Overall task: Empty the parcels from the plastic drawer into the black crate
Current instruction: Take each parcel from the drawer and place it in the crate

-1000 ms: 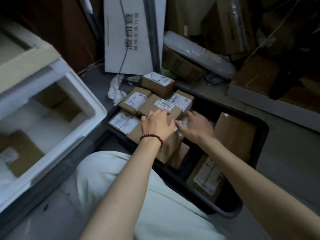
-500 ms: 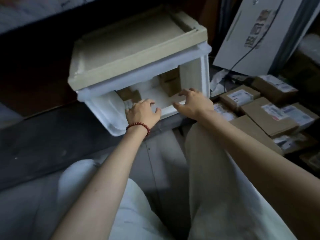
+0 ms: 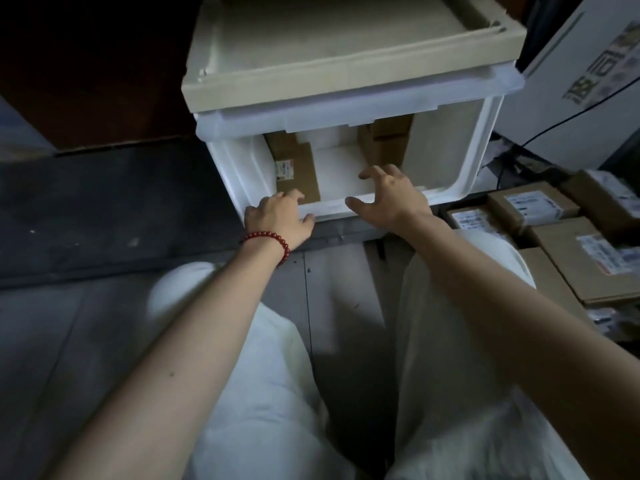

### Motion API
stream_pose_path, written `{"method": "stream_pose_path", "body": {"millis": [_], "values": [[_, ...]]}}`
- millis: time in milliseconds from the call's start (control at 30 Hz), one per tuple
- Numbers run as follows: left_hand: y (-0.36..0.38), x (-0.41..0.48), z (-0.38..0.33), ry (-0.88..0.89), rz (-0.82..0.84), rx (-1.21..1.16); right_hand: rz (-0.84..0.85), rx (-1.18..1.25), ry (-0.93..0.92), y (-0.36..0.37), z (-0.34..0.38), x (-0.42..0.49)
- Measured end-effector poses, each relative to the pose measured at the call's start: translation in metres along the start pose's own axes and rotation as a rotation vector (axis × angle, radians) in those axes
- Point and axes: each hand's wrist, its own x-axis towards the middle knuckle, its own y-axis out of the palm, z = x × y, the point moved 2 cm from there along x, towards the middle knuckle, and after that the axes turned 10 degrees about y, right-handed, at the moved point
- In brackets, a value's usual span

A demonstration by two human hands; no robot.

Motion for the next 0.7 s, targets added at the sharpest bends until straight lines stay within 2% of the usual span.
{"method": "stream_pose_path", "body": {"millis": [100,200,300,433,567,700], "values": [[-0.01,0.008,-0.001,-0.026,0.0,0.06,-0.017,-0.022,0.001,-0.009,0.012,0.008],[-0.027,0.015,-0.001,-0.073,-0.005,0.018,0.054,-0.031,0.019,-0.006,0.02,0.008],[-0.043,0.024,0.002,-0.069,0.083,-0.084,0.101,-0.107,0.006,0.003,0.018,0.008],[-0.062,0.035,0.004,-0.06,0.16,-0.166,0.101,-0.03,0.059,0.01,0.015,0.015],[-0.049,0.04,0.003,-0.03,0.162,-0.109,0.108,-0.005,0.053,0.026,0.022,0.023],[-0.024,0.049,0.012,-0.016,0.216,-0.04,0.091,-0.1,0.011,0.038,0.021,0.039]]}}
